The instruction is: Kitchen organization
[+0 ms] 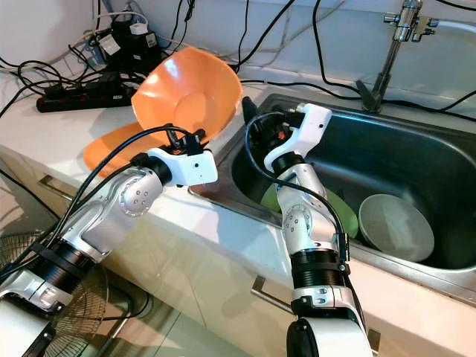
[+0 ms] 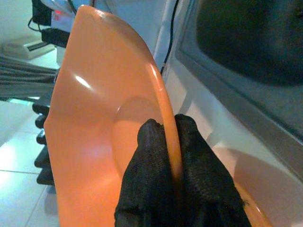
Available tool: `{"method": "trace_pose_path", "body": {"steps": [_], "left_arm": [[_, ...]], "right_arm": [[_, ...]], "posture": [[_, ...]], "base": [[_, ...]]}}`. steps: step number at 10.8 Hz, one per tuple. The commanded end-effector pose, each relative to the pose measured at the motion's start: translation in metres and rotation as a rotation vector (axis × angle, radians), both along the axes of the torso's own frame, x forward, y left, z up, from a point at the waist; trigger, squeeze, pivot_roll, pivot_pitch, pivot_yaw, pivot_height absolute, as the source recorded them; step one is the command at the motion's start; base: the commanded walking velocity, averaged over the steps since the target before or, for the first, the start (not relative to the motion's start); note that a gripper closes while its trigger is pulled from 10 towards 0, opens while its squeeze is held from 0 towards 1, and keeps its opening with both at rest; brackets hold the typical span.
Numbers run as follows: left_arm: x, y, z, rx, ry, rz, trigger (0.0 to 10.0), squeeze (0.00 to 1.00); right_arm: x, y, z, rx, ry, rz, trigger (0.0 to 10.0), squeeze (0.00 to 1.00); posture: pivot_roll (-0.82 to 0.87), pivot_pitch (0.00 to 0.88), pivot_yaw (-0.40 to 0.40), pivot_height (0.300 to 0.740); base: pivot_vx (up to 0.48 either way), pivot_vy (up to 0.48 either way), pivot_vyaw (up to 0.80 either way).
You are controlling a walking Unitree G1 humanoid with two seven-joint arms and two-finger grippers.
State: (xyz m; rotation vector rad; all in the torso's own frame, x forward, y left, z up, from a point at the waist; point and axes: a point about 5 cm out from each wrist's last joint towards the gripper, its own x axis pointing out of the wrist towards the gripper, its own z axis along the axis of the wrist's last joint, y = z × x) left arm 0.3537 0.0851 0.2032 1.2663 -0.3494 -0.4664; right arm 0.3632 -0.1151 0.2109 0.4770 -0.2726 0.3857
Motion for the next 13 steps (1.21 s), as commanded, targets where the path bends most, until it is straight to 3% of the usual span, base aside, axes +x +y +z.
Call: {"method": "trace_pose_path", "body": {"steps": [1,8,12,13], "left_arm": [[-0.002,-0.004,0.009,0.004,-0.046,-0.025,10.0,0.0],[-0.009,-0.021,0.009,0.002,-0.083,-0.117,10.0,0.0],[-0.008,-0.019,0.011,-0.001,-0.1,-0.116,10.0,0.0],[-0.009,-0.018,0.011,0.002,-0.102,-0.114,10.0,0.0]], "right_arm": [[-0.002,0.007,0.012,0.002,-0.037,0.045,10.0,0.0],[-0.001,0.014,0.011,-0.046,-0.036,0.075,10.0,0.0],[-0.001,0.012,0.01,-0.066,-0.035,0.068,10.0,0.0],[-0.001,0.012,0.01,-0.062,-0.036,0.068,0.0,0.0]], "posture": [[0.14,0.0,0.09,0.74],[0.14,0.0,0.093,0.74],[0.14,0.0,0.088,0.74],[0.14,0.0,0.085,0.74]], "base": [[0.0,0.0,0.0],[0.0,0.0,0.0],[0.0,0.0,0.0],[0.0,0.0,0.0]]}}
